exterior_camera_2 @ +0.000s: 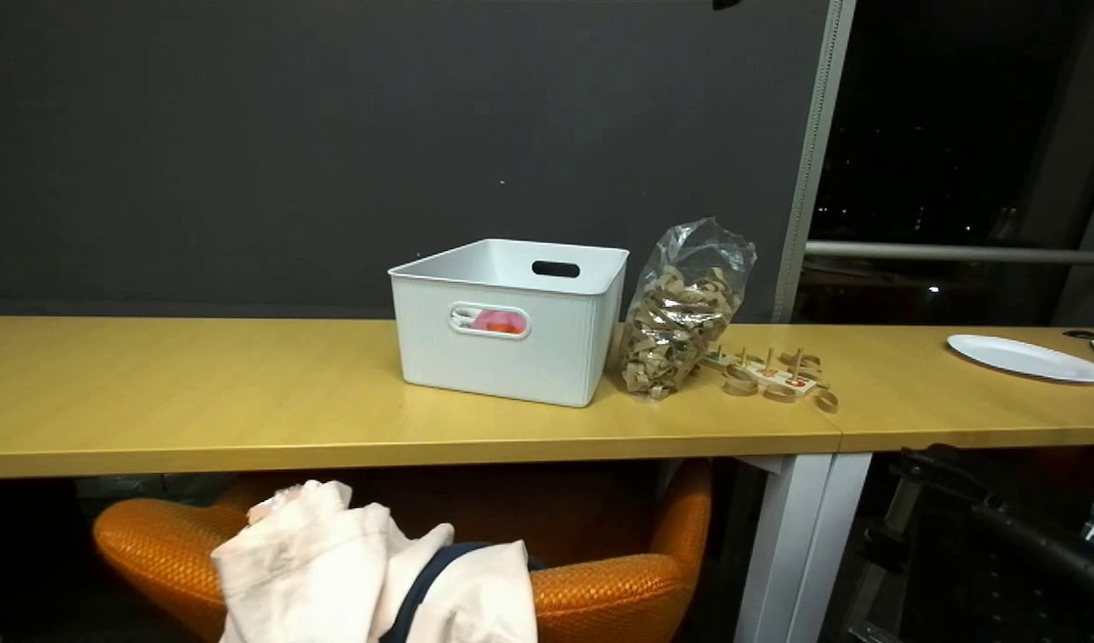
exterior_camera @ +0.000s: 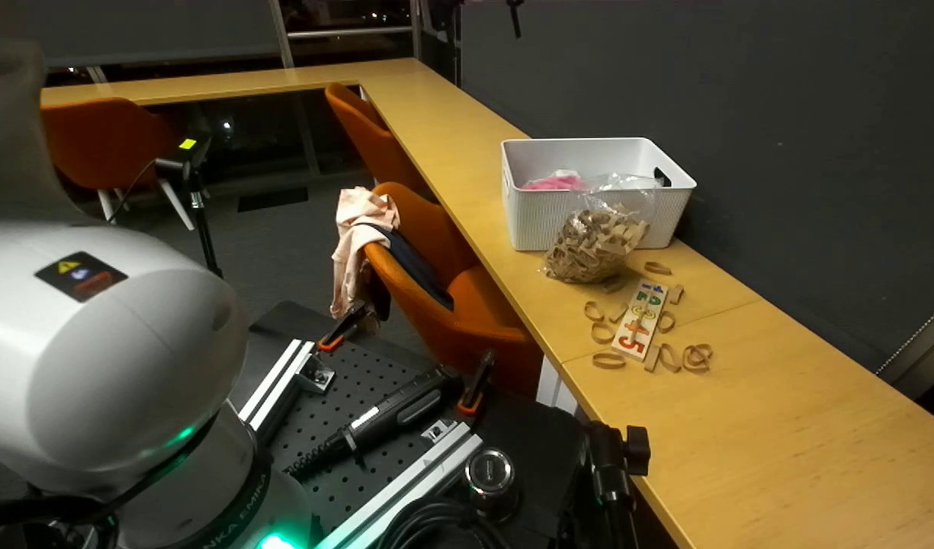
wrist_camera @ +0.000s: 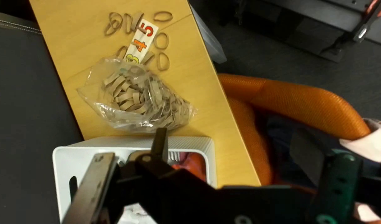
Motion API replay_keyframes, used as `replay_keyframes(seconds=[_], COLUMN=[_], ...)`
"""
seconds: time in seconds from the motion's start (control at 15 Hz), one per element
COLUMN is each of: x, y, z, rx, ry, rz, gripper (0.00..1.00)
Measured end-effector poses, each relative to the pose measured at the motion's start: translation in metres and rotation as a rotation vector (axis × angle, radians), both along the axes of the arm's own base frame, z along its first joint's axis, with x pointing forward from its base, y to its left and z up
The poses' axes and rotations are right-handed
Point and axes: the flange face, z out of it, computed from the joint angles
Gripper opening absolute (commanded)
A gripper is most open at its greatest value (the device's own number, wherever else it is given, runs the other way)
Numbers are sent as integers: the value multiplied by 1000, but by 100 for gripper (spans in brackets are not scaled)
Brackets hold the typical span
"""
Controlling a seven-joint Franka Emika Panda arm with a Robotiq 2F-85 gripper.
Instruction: Put the peach and blue shirts in the basket
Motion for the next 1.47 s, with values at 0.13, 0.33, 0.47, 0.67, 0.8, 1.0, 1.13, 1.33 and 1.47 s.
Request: replay_keyframes(seconds=[0.13, 0.33, 0.47, 0.67, 0.8, 1.0, 1.13, 1.33, 1.47], x=[24, 56, 77, 95, 97, 96, 101, 119, 126], y=[-14, -33, -25, -16, -16, -15, -2, 37, 71], z=[15, 24, 13, 3, 5, 8, -4, -54, -93], rx=[44, 147, 227, 271, 276, 277, 277, 277, 275], ry=[-45, -78, -60, -43, -40, -43, -37, -15, 21], rz=[-48, -99, -96, -78, -77, -75, -57, 2, 34], gripper=[100, 100, 100, 100, 100, 100, 100, 100, 100])
